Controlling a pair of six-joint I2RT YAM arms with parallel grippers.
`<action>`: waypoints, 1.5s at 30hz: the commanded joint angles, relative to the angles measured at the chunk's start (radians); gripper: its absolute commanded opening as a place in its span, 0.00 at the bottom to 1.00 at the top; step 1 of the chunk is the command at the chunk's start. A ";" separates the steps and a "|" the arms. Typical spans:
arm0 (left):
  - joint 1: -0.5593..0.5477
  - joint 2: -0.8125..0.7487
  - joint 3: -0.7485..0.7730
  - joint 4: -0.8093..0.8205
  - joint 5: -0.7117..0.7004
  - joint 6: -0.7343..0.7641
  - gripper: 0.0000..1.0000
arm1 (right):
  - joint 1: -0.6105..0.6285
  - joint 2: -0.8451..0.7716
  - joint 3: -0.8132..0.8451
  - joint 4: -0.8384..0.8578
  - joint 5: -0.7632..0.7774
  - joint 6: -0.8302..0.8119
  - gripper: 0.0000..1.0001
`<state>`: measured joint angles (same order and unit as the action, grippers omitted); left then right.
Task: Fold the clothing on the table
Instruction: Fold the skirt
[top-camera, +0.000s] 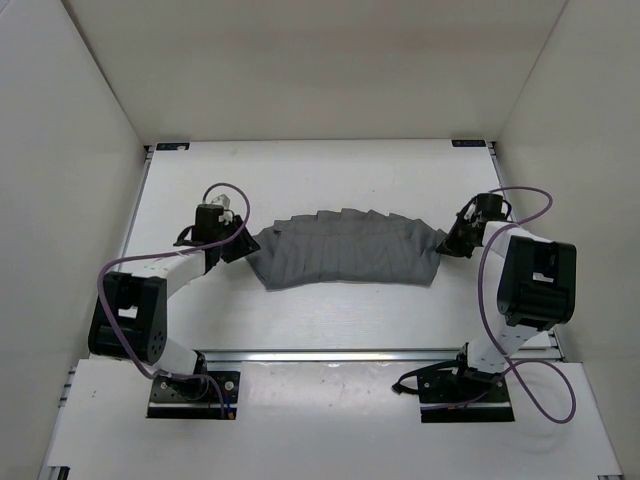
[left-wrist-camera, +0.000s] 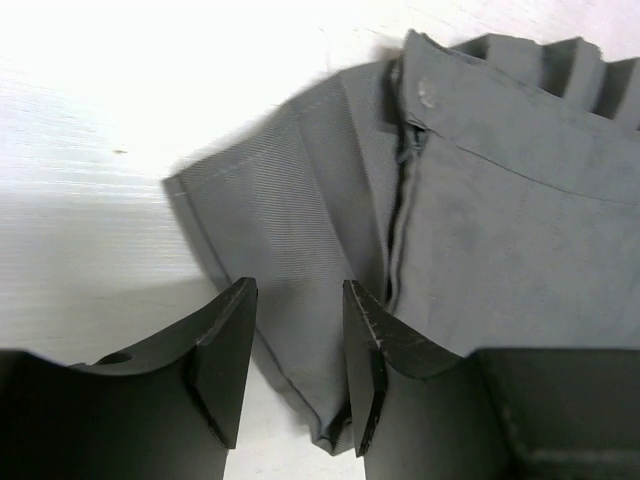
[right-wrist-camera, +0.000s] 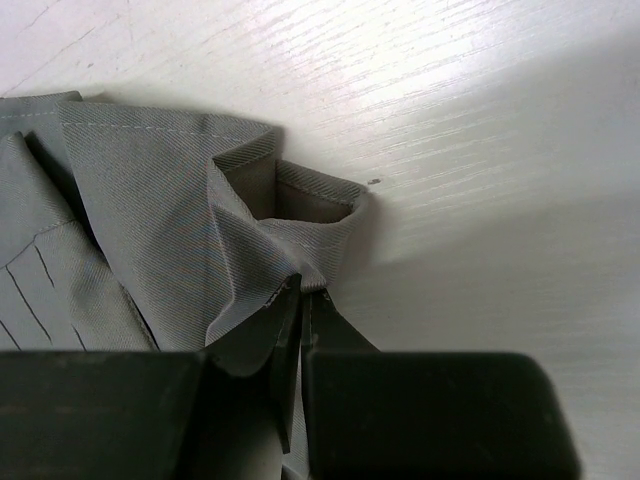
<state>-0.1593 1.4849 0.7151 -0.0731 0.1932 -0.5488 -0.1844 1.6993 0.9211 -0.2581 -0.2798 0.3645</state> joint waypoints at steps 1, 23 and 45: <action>0.001 -0.029 0.007 -0.051 -0.069 0.039 0.51 | 0.006 -0.021 0.024 -0.018 -0.005 -0.019 0.00; -0.034 0.196 0.098 -0.094 -0.015 0.044 0.00 | 0.028 -0.118 0.243 -0.148 -0.126 -0.111 0.00; -0.031 0.169 0.056 -0.062 -0.002 0.024 0.00 | 0.795 0.086 0.539 0.091 -0.223 0.113 0.00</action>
<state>-0.1883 1.6699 0.8024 -0.0902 0.1905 -0.5320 0.5743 1.7378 1.3746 -0.1955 -0.4915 0.4820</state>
